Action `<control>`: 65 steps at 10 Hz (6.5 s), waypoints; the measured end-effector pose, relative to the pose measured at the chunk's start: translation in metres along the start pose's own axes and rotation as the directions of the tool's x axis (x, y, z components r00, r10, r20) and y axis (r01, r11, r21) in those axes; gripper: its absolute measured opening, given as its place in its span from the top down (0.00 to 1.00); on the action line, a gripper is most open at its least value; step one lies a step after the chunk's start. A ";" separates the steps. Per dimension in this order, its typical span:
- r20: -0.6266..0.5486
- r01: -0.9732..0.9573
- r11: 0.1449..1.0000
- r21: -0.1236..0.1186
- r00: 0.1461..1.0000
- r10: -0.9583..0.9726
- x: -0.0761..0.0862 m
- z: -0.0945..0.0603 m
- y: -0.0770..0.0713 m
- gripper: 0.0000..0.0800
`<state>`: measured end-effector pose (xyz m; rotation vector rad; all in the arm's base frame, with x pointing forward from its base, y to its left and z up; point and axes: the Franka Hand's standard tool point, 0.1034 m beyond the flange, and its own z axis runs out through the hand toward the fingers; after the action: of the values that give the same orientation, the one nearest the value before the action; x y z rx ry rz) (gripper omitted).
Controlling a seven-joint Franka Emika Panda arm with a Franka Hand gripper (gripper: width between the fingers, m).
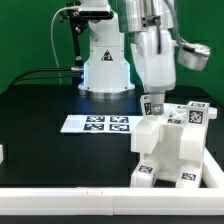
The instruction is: Assemble chair
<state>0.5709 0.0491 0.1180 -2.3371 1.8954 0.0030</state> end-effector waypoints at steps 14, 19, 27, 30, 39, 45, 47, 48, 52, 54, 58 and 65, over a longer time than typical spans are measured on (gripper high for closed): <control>-0.001 0.347 0.938 -0.006 0.938 -0.347 0.001 0.003 0.001 0.66; 0.006 -0.306 0.952 0.002 0.952 0.306 0.002 0.005 0.001 0.66; 0.031 -0.274 0.962 0.024 0.962 0.273 0.002 0.006 -0.001 0.29; 0.033 0.126 0.992 -0.020 0.992 -0.125 -0.001 0.005 0.003 0.19; 0.009 0.413 0.910 -0.042 0.911 -0.413 0.001 0.007 0.005 0.68; 0.023 -0.385 0.922 0.030 0.923 0.384 0.006 0.009 -0.011 0.67; 0.044 -0.523 0.851 0.050 0.852 0.521 0.005 0.009 -0.014 0.67; 0.045 -0.532 0.845 0.051 0.847 0.530 0.005 0.009 -0.014 0.67; 0.042 -0.322 0.946 0.027 0.946 0.321 0.004 0.007 -0.014 0.42; 0.048 0.077 0.997 0.010 0.996 -0.078 0.001 0.001 -0.019 0.20; 0.036 0.389 0.921 0.001 0.921 -0.389 0.004 0.003 -0.017 0.19; -0.001 0.453 0.889 -0.072 0.891 -0.454 0.006 0.007 -0.022 0.66</control>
Offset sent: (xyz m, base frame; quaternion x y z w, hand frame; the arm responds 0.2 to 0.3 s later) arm 0.0000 0.0000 0.0000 0.0000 0.0000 -0.1296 0.9916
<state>0.5947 0.0482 0.1126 -2.7779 1.3254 0.0020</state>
